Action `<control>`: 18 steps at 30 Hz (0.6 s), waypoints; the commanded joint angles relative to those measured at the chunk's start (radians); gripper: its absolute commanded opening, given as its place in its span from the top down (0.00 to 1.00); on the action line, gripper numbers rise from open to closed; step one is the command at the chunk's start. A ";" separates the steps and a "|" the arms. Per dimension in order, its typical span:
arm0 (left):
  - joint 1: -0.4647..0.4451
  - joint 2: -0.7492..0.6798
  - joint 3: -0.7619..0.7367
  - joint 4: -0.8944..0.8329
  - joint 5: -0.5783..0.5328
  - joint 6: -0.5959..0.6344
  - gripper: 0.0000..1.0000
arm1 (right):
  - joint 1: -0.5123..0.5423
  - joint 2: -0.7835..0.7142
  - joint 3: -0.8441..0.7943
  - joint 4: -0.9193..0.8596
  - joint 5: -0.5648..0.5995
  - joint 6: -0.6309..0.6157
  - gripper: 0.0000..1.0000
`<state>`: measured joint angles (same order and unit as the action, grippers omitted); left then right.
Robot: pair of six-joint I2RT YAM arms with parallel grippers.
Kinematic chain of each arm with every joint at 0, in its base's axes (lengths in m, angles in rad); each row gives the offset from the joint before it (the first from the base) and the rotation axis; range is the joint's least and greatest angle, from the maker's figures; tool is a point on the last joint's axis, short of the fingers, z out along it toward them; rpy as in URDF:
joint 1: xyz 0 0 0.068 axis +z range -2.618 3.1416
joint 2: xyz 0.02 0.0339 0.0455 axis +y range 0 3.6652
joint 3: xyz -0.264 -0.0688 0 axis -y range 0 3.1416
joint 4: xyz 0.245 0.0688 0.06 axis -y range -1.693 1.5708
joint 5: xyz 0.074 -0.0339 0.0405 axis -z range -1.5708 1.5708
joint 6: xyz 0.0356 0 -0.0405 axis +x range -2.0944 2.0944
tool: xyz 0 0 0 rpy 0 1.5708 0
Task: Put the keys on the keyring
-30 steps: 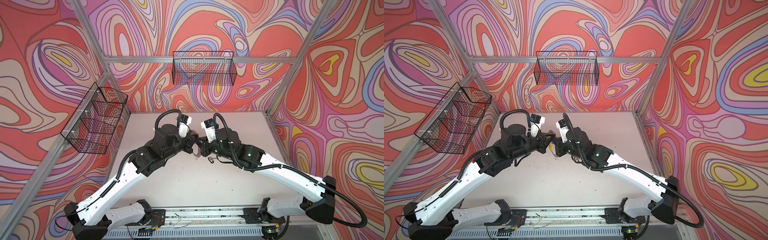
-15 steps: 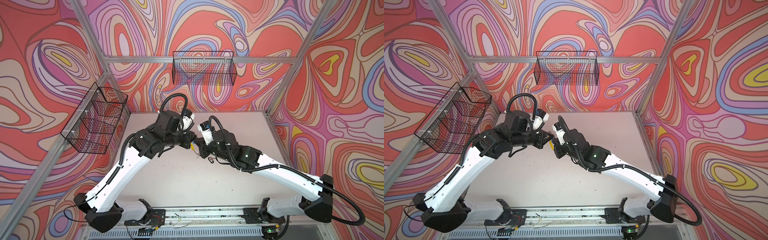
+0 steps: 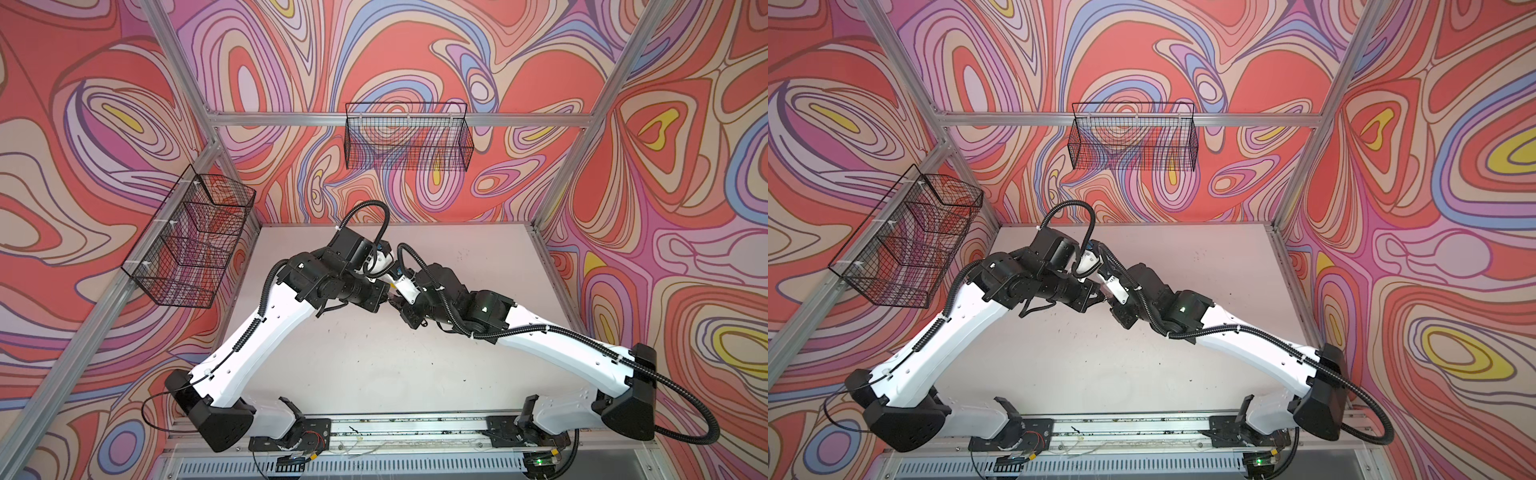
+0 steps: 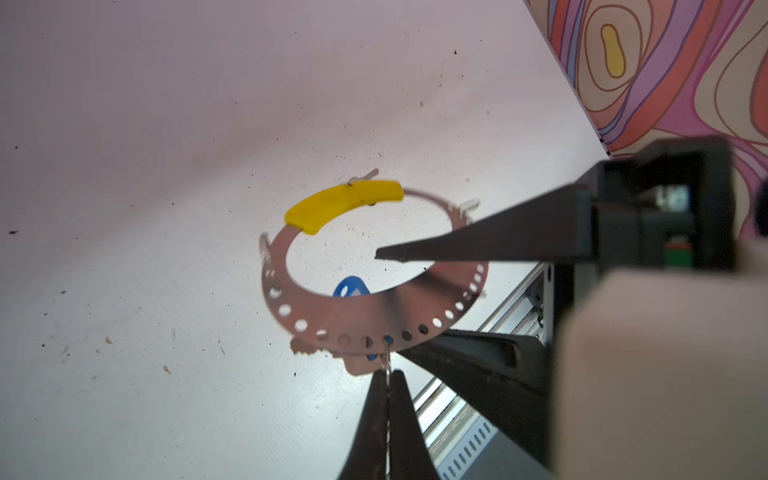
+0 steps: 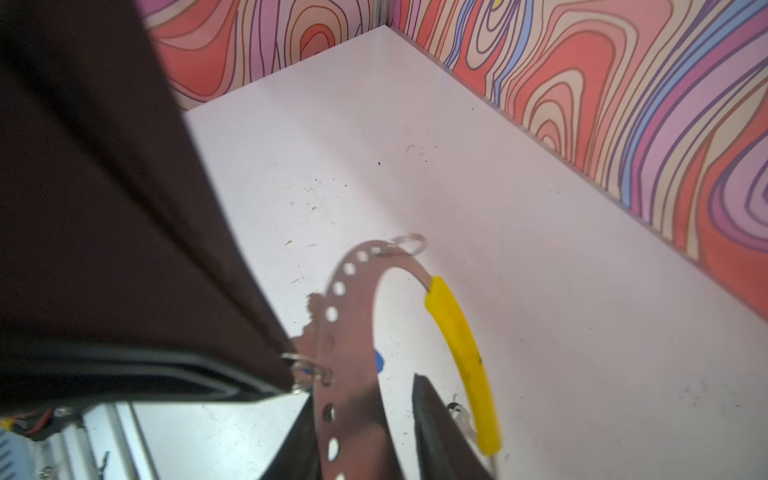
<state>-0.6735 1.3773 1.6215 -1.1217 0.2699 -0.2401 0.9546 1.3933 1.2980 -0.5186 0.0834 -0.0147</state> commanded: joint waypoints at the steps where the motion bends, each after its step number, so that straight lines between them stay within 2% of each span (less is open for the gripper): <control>1: 0.009 -0.022 0.016 -0.064 0.013 -0.043 1.00 | -0.008 -0.041 -0.011 0.037 -0.103 0.017 0.46; 3: 0.014 -0.012 0.032 -0.070 0.027 -0.050 1.00 | -0.010 -0.072 -0.036 0.065 -0.147 0.047 0.39; 6: 0.020 0.001 0.049 -0.080 0.058 -0.051 1.00 | -0.010 -0.107 -0.054 0.088 -0.175 0.071 0.34; 13: 0.023 0.026 0.092 -0.107 0.062 -0.066 1.00 | -0.009 -0.108 -0.037 0.064 -0.230 0.056 0.34; 18: 0.024 0.030 0.108 -0.089 0.075 -0.105 1.00 | -0.008 -0.088 -0.024 0.076 -0.205 0.059 0.32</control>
<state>-0.6544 1.4044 1.7000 -1.1889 0.3218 -0.3122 0.9455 1.2945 1.2575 -0.4591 -0.1173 0.0463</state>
